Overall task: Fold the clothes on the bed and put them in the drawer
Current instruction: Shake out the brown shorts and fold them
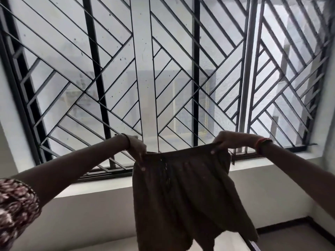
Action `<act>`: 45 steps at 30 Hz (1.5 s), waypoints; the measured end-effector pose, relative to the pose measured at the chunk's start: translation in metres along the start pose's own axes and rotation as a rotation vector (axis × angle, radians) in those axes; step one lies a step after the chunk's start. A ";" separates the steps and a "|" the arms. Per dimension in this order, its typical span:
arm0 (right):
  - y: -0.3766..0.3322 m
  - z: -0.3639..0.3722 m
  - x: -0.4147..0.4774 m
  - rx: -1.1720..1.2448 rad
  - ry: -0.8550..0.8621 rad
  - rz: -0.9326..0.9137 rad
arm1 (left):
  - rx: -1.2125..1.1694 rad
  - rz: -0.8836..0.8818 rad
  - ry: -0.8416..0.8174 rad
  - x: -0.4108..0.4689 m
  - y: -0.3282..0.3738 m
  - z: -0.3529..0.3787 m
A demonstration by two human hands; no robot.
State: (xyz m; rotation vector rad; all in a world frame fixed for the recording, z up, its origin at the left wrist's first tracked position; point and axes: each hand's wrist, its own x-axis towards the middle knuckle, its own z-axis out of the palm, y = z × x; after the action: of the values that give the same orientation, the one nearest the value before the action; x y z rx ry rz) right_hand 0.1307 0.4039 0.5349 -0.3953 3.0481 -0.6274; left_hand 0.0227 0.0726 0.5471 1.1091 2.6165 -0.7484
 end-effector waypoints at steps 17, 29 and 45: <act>-0.012 -0.014 0.000 -0.681 -0.130 0.119 | 0.175 -0.260 0.421 0.008 -0.021 -0.012; -0.016 -0.001 0.017 -0.762 0.283 0.078 | -0.266 -0.376 0.384 -0.005 -0.031 -0.023; 0.006 0.037 0.022 0.416 0.488 0.153 | 0.312 -0.457 0.615 0.006 0.009 0.016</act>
State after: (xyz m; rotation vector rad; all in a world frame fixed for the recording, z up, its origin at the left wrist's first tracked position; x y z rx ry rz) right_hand 0.1098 0.3896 0.4990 0.0084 3.1891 -1.4994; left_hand 0.0253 0.0731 0.5280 0.9250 3.4393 -1.0732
